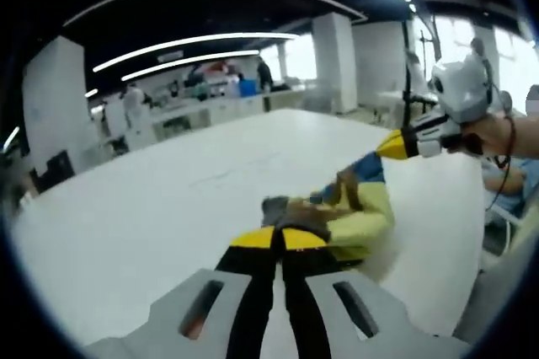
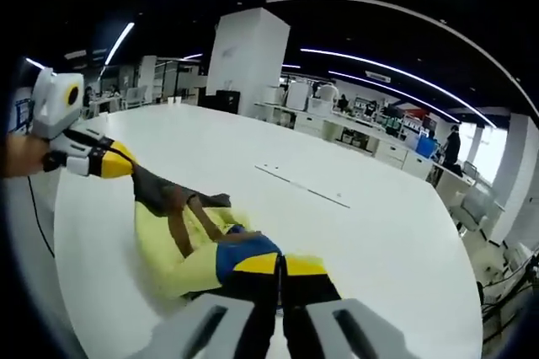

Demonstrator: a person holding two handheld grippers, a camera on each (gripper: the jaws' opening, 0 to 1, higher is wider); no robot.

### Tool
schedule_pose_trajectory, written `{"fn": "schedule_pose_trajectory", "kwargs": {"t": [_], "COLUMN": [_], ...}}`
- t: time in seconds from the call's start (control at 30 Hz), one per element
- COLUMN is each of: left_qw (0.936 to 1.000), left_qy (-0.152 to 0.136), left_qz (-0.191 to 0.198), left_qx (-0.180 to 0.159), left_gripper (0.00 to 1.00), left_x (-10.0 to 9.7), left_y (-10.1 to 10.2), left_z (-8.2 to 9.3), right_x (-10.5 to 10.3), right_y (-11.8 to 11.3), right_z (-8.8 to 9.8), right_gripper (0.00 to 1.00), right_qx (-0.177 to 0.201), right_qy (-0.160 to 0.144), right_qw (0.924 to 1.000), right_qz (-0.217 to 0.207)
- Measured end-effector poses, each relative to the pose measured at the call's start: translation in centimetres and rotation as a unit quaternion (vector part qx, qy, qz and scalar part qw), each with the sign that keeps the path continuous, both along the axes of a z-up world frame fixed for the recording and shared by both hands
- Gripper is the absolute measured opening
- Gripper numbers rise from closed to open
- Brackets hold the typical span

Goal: Fold the garment on the visible template until the final outline fits inside the template.

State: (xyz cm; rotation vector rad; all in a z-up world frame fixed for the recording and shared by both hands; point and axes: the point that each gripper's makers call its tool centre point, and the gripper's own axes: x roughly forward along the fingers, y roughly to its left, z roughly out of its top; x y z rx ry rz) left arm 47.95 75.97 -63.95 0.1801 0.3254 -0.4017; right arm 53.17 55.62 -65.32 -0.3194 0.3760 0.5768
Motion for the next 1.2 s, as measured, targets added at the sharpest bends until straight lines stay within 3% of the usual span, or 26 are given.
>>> {"fn": "schedule_pose_trajectory", "kwargs": {"t": [0.1, 0.43, 0.57, 0.7, 0.87, 1.2], "left_qw": [0.9998, 0.9984, 0.9966, 0.9961, 0.9957, 0.9956], "left_qy": [-0.012, -0.041, -0.048, -0.049, -0.050, -0.037], "left_qz": [0.019, 0.036, 0.041, 0.054, 0.055, 0.072], "left_qx": [-0.003, -0.016, -0.052, -0.048, -0.055, -0.048], "left_gripper": [0.00, 0.00, 0.00, 0.00, 0.00, 0.00], "left_x": [0.3, 2.7, 4.5, 6.9, 9.3, 13.7], "left_y": [0.8, 1.5, 1.3, 1.7, 1.9, 3.2], "left_z": [1.3, 4.1, 5.0, 5.2, 5.2, 3.5], "right_x": [0.6, 3.2, 4.8, 6.4, 8.3, 13.2], "right_y": [-0.3, -0.3, -0.6, -0.9, -1.0, -0.9], "right_z": [0.9, 3.1, 3.9, 4.1, 3.0, 2.0], "right_gripper": [0.00, 0.00, 0.00, 0.00, 0.00, 0.00], "right_qx": [-0.009, 0.025, 0.034, 0.058, 0.079, 0.097], "right_qy": [-0.011, -0.021, -0.024, -0.021, 0.002, 0.008], "right_qw": [0.9999, 0.9995, 0.9991, 0.9978, 0.9962, 0.9940], "right_qz": [0.000, -0.004, -0.013, -0.024, -0.035, -0.050]}}
